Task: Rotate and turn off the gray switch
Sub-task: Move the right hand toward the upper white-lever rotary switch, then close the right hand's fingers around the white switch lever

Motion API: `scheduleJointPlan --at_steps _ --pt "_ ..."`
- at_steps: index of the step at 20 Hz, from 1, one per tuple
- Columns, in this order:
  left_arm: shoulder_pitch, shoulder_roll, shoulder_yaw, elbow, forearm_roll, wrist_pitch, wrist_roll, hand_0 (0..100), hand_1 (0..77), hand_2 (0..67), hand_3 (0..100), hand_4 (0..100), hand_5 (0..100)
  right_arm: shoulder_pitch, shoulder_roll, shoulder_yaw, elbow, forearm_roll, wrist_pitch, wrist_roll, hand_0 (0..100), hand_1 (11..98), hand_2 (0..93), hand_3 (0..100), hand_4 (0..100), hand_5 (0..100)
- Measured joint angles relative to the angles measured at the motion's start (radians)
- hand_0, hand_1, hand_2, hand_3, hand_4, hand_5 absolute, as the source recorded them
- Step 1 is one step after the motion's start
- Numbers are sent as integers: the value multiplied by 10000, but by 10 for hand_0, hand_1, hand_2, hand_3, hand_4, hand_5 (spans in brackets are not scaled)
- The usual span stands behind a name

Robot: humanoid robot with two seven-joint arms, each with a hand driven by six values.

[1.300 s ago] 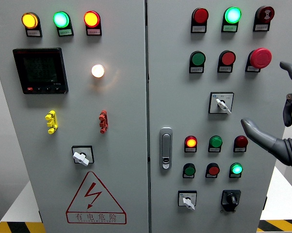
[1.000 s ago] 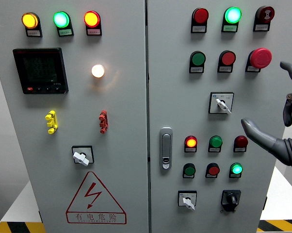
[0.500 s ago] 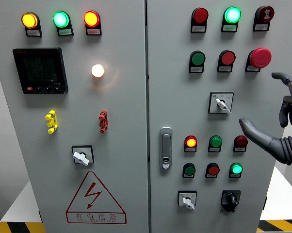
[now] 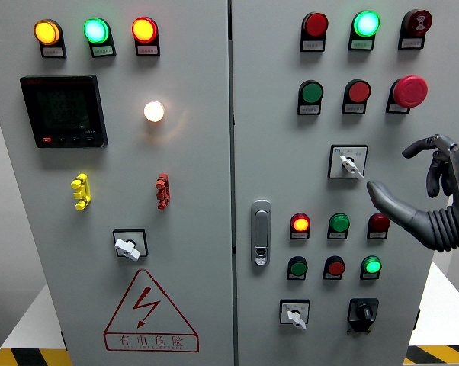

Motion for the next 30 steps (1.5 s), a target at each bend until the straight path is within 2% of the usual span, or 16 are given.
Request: scheduleJointPlan --at_steps 7,14,30 --pt "0 0 0 0 0 0 0 333 0 123 222 119 122 245 1 -115 -478 6 -3 -153 0 323 592 957 1000 1000" --pt "0 0 0 0 0 0 0 335 0 123 222 119 122 495 5 -266 -909 6 -11 -170 0 322 592 954 1000 991" --pt "0 0 0 0 0 0 0 336 0 123 223 119 122 725 5 -512 -1363 -10 -20 -232 0 324 602 937 1000 984"
